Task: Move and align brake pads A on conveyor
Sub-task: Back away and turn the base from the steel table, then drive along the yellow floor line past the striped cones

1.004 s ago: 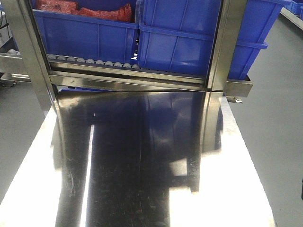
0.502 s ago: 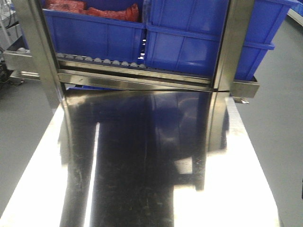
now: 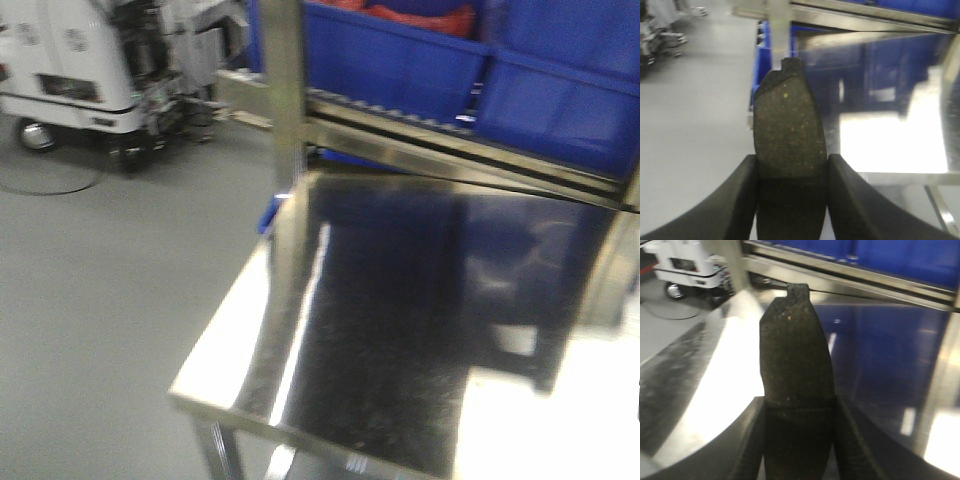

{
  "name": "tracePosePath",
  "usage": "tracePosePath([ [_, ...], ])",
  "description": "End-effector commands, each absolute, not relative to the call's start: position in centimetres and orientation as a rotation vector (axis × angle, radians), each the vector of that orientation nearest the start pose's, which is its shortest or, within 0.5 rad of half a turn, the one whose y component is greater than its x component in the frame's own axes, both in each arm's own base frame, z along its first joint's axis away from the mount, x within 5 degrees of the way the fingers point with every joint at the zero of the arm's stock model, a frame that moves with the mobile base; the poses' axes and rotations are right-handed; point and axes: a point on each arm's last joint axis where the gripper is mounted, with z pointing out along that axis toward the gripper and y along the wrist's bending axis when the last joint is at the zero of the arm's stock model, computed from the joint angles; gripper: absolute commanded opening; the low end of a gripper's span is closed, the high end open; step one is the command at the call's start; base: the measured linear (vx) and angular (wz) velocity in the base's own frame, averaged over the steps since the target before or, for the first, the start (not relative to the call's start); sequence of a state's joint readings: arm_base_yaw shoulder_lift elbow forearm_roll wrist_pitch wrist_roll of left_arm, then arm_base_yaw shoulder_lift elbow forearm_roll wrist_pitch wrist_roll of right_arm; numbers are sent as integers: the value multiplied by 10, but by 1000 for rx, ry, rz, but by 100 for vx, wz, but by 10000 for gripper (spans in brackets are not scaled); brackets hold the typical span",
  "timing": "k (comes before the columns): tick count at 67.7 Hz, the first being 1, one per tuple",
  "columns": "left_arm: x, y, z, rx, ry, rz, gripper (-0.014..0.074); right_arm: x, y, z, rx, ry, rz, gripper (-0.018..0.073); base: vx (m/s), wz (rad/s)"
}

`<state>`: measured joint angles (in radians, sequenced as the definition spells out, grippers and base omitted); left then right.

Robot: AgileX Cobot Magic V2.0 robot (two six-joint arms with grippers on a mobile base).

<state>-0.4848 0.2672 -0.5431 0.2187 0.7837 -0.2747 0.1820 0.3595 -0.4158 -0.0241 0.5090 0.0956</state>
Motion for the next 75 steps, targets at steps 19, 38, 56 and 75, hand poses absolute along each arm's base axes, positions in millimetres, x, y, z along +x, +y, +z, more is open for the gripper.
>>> tracePosePath([
  [19, 50, -11, 324, 265, 1859, -260, -8, 81, 13, 302, -96, 1812, 157, -4, -20, 75],
  [38, 49, -10, 325, 264, 1854, -261, -6, 81, 13, 302, -96, 1814, 157, -4, -20, 72],
  [56, 49, -10, 325, 264, 1855, -261, -6, 81, 13, 302, -96, 1814, 157, -4, -18, 85],
  [75, 49, -10, 325, 264, 1855, -261, -6, 80, 13, 301, -96, 1826, 156, -4, -15, 87],
])
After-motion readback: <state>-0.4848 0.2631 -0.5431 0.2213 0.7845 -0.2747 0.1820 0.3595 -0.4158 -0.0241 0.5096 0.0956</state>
